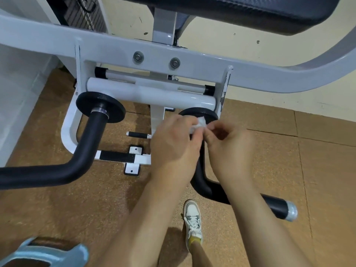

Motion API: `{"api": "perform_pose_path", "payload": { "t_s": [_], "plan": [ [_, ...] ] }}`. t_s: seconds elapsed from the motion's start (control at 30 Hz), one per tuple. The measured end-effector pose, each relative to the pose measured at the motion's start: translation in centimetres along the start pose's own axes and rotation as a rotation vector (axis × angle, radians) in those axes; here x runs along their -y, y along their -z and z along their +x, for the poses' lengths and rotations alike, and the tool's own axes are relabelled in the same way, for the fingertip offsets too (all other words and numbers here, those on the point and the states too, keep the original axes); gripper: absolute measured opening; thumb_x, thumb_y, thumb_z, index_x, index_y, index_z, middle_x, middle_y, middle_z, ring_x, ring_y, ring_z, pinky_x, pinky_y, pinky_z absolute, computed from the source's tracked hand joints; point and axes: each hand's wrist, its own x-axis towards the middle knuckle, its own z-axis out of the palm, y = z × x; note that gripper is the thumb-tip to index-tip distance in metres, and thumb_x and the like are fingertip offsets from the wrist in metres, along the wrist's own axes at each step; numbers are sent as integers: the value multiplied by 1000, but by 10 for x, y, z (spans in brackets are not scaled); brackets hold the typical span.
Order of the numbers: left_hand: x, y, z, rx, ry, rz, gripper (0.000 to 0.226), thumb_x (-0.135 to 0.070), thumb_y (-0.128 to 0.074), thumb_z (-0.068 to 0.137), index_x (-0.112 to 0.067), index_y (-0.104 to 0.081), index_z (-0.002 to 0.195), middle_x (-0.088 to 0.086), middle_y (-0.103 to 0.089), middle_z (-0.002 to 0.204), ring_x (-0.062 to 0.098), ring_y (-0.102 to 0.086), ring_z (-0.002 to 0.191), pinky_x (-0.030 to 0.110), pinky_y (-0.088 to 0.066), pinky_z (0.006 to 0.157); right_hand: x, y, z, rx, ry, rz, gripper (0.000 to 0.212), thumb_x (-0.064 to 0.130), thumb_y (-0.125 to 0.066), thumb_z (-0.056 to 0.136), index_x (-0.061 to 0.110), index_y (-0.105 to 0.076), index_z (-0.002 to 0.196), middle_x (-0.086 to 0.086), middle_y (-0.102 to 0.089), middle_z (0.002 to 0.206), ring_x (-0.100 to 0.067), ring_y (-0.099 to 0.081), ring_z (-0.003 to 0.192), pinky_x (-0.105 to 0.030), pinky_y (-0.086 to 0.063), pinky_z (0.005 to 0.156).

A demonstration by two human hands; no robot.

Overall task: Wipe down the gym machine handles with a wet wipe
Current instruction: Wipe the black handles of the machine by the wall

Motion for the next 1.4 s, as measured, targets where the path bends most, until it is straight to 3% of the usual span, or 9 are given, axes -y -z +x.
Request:
{"api": "perform_pose_path", "payload": {
  "t_s": [0.13, 0.33, 0.43, 0.57, 0.77, 0.9, 1.03, 1.27, 1.4],
  "plan": [
    [2, -14, 3, -20, -129, 5, 15, -25, -63, 86, -20, -74, 96, -1, -64, 88, 16, -59, 81, 25, -44, 67, -2, 7, 3, 124, 2, 15, 24, 7, -60, 87, 25, -75, 93, 7, -73, 82, -14, -67, 78, -39, -55, 76],
    [2, -13, 9, -65, 459, -460, 13, -20, -74, 79, -27, -72, 68, -16, -67, 62, -2, -61, 61, 17, -48, 66, -7, 11, 1, 236, -26, 90, 29, 6, -60, 89, 24, -71, 108, 7, -69, 104, 1, -63, 91, -7, -46, 78],
    [6, -9, 7, -48, 637, -657, 14, -17, -74, 81, -23, -73, 68, -9, -70, 62, 4, -65, 61, 28, -55, 69, -2, 13, 0, 248, 62, 10, 30, 6, -56, 90, 22, -69, 112, 8, -64, 107, -2, -60, 94, -15, -47, 83],
    [3, -5, 8, -13, 485, -500, 16, -38, -79, 73, -23, -73, 74, -7, -71, 69, 7, -67, 70, 33, -57, 71, -3, 17, -4, 332, 223, -78, 45, 1, -42, 82, 18, -66, 117, 7, -61, 112, -6, -54, 105, -15, -40, 90],
    [2, -18, 10, -122, 677, -589, 17, -26, -80, 74, -23, -70, 60, -8, -68, 61, 13, -67, 64, 34, -58, 66, -8, 23, -8, 317, -47, 298, 52, -8, -42, 75, 29, -62, 106, 9, -67, 104, -7, -63, 102, -35, -53, 90],
    [9, -14, 5, -9, 838, -884, 10, -8, -75, 79, -15, -73, 72, 6, -74, 77, 26, -72, 80, 26, -60, 67, -7, 24, -9, 367, -64, 232, 48, -8, -48, 84, 30, -62, 108, 16, -65, 109, -1, -63, 100, -21, -51, 85],
    [5, -11, 3, -15, 605, -758, 9, -17, -79, 76, -19, -71, 74, -3, -74, 72, 16, -73, 75, 33, -60, 72, -3, 25, -12, 358, -27, 150, 46, -3, -50, 86, 36, -60, 108, 23, -63, 104, 9, -59, 97, -4, -43, 76],
    [8, -15, 12, -31, 843, -954, 14, -13, -79, 76, -20, -70, 67, -14, -72, 62, -1, -68, 63, 16, -52, 59, 3, 32, 3, 380, -108, 103, 28, 4, -53, 90, 23, -69, 103, 14, -70, 96, 0, -67, 84, -26, -54, 86],
    [7, -14, 5, 10, 771, -1004, 9, -11, -75, 79, -19, -74, 76, -5, -75, 73, 6, -72, 75, 15, -52, 67, 7, 32, 0, 396, -104, 67, 31, 6, -55, 89, 19, -68, 113, 10, -70, 105, -5, -66, 95, -35, -52, 94]
  ]
}}
